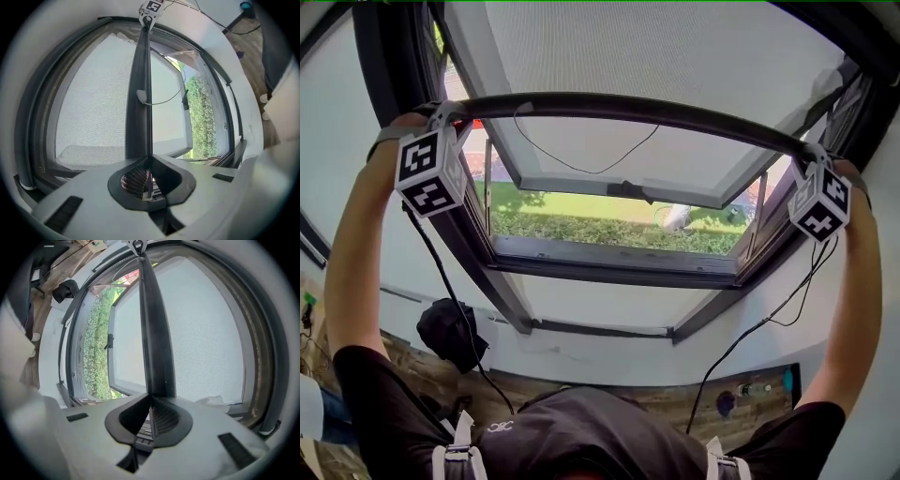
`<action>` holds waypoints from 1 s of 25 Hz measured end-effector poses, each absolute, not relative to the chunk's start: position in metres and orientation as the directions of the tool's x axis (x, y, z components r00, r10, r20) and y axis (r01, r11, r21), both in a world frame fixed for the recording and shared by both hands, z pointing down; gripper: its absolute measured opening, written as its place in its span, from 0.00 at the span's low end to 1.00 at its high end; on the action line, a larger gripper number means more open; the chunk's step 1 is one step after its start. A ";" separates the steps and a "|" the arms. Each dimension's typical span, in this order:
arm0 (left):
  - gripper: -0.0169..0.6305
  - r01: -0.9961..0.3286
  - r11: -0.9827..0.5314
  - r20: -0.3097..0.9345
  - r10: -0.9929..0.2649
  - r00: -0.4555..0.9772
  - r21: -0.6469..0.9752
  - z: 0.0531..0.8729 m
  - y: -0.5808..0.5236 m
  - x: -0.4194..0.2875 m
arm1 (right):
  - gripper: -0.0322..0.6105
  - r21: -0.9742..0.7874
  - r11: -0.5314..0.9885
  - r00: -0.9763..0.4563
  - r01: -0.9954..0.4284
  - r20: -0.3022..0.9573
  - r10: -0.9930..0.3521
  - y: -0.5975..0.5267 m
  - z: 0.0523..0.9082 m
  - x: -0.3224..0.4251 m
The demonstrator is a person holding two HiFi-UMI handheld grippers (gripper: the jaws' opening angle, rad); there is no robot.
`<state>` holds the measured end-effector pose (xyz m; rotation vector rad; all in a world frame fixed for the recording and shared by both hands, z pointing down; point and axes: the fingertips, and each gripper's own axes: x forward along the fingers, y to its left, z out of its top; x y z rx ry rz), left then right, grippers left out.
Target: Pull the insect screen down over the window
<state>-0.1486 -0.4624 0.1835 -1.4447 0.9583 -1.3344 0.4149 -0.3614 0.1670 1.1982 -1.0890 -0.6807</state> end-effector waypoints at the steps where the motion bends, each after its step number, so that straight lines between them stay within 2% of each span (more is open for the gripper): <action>1: 0.08 0.044 -0.293 0.297 -0.949 0.107 -0.955 0.192 -0.460 -0.149 | 0.09 0.954 0.277 0.366 -0.118 0.301 -0.881 -0.361 0.175 0.415; 11: 0.08 0.096 -0.455 0.464 -0.879 0.107 -0.885 0.306 -0.455 -0.149 | 0.08 0.901 0.404 0.345 -0.156 0.433 -0.833 -0.357 0.286 0.408; 25: 0.08 0.091 -0.649 0.656 -0.744 0.127 -0.755 0.495 -0.449 -0.152 | 0.09 0.792 0.566 0.344 -0.227 0.609 -0.715 -0.347 0.473 0.408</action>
